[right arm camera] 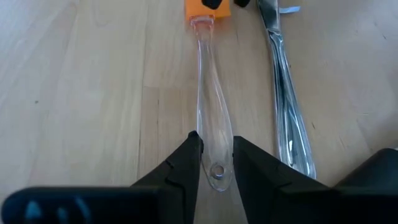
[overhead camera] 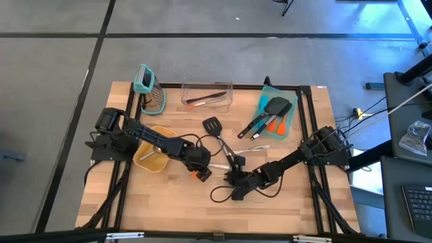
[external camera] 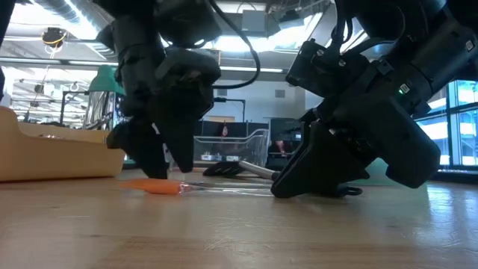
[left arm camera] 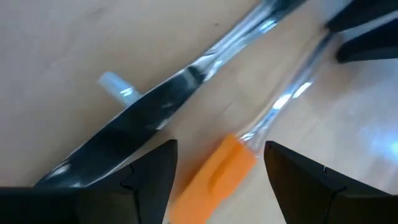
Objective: Pick & Place Kitchen Items
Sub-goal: Put the orange spatula into the green bin
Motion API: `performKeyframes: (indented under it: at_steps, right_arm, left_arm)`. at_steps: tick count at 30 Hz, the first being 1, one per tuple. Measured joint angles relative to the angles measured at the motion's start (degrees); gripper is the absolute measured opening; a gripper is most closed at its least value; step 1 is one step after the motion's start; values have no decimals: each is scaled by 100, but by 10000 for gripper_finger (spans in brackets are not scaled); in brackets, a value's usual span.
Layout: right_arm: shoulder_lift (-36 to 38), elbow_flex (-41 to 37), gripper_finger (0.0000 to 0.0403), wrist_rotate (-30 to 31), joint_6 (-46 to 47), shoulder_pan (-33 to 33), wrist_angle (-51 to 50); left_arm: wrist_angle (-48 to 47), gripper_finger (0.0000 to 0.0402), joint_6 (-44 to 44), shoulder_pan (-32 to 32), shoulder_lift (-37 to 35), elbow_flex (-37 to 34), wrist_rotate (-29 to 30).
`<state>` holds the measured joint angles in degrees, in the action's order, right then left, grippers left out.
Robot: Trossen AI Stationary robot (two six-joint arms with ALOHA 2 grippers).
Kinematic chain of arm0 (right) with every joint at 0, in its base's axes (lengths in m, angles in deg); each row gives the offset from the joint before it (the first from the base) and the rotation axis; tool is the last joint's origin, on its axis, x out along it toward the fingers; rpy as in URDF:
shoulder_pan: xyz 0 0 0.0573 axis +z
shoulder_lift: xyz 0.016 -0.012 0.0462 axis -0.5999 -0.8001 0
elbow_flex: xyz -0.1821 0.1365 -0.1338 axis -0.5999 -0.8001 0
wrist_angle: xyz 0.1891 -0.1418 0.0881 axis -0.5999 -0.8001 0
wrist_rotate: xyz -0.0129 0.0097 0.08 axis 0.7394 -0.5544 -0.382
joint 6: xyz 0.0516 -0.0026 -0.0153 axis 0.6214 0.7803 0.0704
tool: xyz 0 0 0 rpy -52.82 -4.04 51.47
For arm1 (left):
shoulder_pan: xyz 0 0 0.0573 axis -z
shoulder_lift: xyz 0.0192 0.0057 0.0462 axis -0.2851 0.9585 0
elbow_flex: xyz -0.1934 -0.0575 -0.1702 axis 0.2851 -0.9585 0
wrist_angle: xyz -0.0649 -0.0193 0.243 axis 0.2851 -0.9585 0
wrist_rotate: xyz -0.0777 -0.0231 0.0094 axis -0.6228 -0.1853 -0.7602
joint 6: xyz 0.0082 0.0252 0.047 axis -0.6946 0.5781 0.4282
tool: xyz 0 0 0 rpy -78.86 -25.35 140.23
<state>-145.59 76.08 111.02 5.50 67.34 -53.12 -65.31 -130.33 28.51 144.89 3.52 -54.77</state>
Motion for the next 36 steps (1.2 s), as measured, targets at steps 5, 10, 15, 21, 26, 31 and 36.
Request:
performKeyframes:
  at_steps: [5,10,15,21,26,31,36]
  right_arm:
    - [-2,0,100,35,-7,-4,6]
    - [-2,0,101,35,-24,-7,7]
    - [-4,0,101,90,11,-9,7]
    - [-7,0,101,125,69,-9,7]
    - [-9,0,101,153,90,-11,7]
    - [-9,0,101,153,92,-11,7]
    - [-9,0,101,159,92,-15,7]
  left_arm:
    - [423,241,181,-13,-63,-143,-402]
    - [949,242,80,18,-71,-168,-1199]
    - [913,242,60,196,-67,-168,-1364]
    - [998,241,37,412,-74,-168,-1150]
    - [1049,221,-8,422,-71,-171,-896]
    - [1245,171,81,422,-48,-185,-655]
    - [1559,115,184,413,111,-177,-458]
